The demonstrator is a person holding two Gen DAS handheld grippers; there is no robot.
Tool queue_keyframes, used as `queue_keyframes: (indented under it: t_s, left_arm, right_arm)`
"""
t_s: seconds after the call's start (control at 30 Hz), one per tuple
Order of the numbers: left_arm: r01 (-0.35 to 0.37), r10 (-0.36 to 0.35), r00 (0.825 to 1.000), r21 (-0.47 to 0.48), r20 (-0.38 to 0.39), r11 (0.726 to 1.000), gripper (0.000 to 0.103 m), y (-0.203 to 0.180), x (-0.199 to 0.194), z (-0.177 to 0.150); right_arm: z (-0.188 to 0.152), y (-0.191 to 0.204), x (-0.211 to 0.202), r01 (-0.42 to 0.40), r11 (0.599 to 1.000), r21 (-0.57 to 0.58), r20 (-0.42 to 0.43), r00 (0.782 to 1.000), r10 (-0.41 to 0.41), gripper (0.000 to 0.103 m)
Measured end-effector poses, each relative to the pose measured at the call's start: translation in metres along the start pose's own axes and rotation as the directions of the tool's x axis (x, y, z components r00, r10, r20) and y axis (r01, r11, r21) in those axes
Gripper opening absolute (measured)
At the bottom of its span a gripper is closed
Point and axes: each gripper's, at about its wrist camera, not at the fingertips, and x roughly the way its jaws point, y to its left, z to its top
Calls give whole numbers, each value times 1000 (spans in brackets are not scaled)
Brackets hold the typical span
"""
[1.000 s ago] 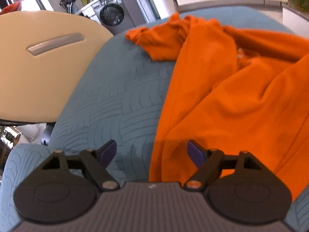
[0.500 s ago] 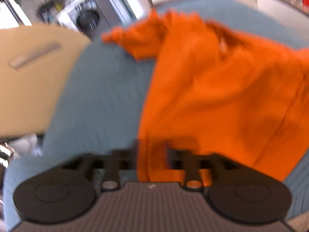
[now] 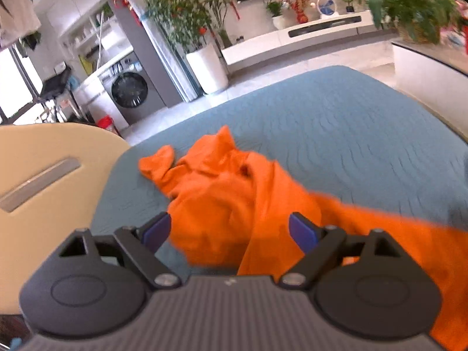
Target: Fold clothes
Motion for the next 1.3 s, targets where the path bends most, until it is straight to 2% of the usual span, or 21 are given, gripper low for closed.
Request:
queue_keyframes:
  t_s: [0.03, 0.07, 0.17, 0.33, 0.37, 0.43, 0.47, 0.57, 0.67, 0.77, 0.9, 1.0, 1.07, 1.17, 1.27, 1.3]
  left_arm:
    - [0, 0, 1000, -13, -15, 1000, 89, -3, 14, 12]
    - [-7, 6, 999, -24, -41, 1000, 89, -7, 36, 28]
    - [-52, 49, 992, -26, -114, 998, 89, -20, 85, 53]
    - [-111, 114, 962, 24, -248, 993, 86, -38, 149, 64]
    - [-116, 120, 956, 31, -269, 993, 79, -39, 158, 64]
    - [-101, 98, 952, 5, -289, 995, 36, -35, 167, 62]
    - [-104, 91, 951, -27, -297, 994, 5, -30, 166, 61]
    - [-87, 51, 961, -121, -270, 989, 4, -11, 157, 61]
    - [-103, 66, 983, -213, -174, 972, 3, 34, 125, 60]
    - [-94, 56, 989, -289, -139, 953, 3, 82, 99, 52]
    - [-165, 130, 983, -323, -126, 932, 4, 143, 69, 29]
    - [-229, 190, 972, -372, -138, 899, 4, 185, 53, 7]
    - [-282, 226, 957, -418, -180, 864, 4, 219, 46, -20]
    - [-374, 271, 923, -465, -274, 803, 4, 264, 42, -65]
    - [-491, 329, 858, -440, -395, 752, 4, 290, 48, -110]
    - [-527, 339, 831, -430, -441, 733, 4, 298, 54, -127]
  right_arm:
    - [-2, -2, 6, -21, 1000, 10, -40, 999, 21, 71]
    - [-1, -3, 7, -31, 999, 25, -41, 999, 32, 71]
    - [8, -11, 9, -75, 992, 104, -9, 997, 77, 71]
    - [8, -23, 30, -77, 982, 174, -36, 996, 85, 71]
    - [8, -25, 34, -78, 979, 187, -43, 995, 87, 71]
    - [7, -27, 38, -78, 975, 207, -52, 995, 90, 71]
    - [5, -25, 36, -76, 975, 210, -51, 995, 89, 71]
    - [2, -22, 39, -73, 974, 215, -59, 994, 87, 71]
    - [-5, -21, 40, -63, 973, 222, -65, 995, 79, 71]
    - [-5, -18, 42, -56, 976, 213, -65, 995, 71, 71]
    - [-4, -14, 40, -62, 980, 191, -51, 996, 73, 71]
    - [-7, -14, 40, -61, 979, 192, -54, 996, 73, 71]
    - [-8, -14, 40, -64, 980, 191, -57, 995, 76, 71]
    - [-8, -13, 41, -71, 979, 190, -58, 995, 83, 71]
    - [-8, -11, 43, -79, 979, 188, -65, 994, 93, 71]
    - [-8, -10, 44, -82, 979, 187, -68, 993, 96, 71]
